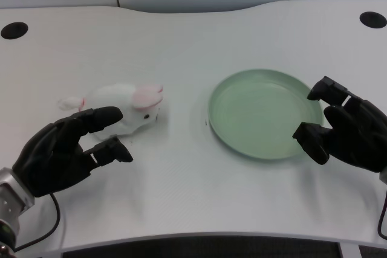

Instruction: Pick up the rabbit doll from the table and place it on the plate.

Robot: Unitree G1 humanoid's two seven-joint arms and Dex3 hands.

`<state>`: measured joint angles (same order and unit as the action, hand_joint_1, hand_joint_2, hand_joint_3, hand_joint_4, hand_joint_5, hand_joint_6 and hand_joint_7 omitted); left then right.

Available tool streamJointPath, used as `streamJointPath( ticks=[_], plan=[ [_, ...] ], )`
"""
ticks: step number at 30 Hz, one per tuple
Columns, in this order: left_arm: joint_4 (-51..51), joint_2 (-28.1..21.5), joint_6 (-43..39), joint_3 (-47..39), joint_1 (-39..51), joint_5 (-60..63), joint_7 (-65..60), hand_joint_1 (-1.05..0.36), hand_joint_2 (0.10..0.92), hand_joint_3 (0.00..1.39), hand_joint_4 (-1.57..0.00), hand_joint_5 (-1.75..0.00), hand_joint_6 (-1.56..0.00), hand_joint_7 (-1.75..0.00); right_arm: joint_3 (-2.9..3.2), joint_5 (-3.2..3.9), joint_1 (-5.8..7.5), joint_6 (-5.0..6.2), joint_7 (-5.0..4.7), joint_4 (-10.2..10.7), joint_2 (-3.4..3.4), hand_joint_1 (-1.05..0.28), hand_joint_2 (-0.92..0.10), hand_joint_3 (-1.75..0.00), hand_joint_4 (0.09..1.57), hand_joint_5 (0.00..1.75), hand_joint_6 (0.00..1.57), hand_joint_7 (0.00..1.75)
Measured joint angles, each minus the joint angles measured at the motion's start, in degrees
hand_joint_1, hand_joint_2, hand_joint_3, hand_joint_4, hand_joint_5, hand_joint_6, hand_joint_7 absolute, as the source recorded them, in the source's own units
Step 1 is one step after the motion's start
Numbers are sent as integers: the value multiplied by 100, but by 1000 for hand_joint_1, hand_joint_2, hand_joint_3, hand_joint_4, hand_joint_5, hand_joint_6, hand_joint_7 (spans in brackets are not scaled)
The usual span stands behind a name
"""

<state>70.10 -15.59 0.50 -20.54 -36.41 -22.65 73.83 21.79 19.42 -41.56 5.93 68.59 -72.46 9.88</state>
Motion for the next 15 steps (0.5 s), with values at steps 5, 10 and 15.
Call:
streamJointPath(
  ticks=[5, 10, 15],
  plan=[
    [-3, 0, -3, 1, 0, 2, -11, -756, 921, 258, -553, -1193, -967, -4, -1, 0, 0, 0, 0, 0, 0, -544, -921, -76, 1034, 1746, 790, 1746],
    [-3, 0, -3, 0, 0, 2, -11, -753, 921, 256, -550, -1192, -967, -3, 0, 0, 0, 2, 0, 0, 0, -552, -915, -78, 1038, 1746, 789, 1746],
    [-4, 0, -1, 2, 0, 5, -11, -756, 921, 255, -545, -1200, -969, -4, 1, 0, 0, 2, 3, 0, 0, -560, -916, -73, 1041, 1746, 789, 1746]
  ],
)
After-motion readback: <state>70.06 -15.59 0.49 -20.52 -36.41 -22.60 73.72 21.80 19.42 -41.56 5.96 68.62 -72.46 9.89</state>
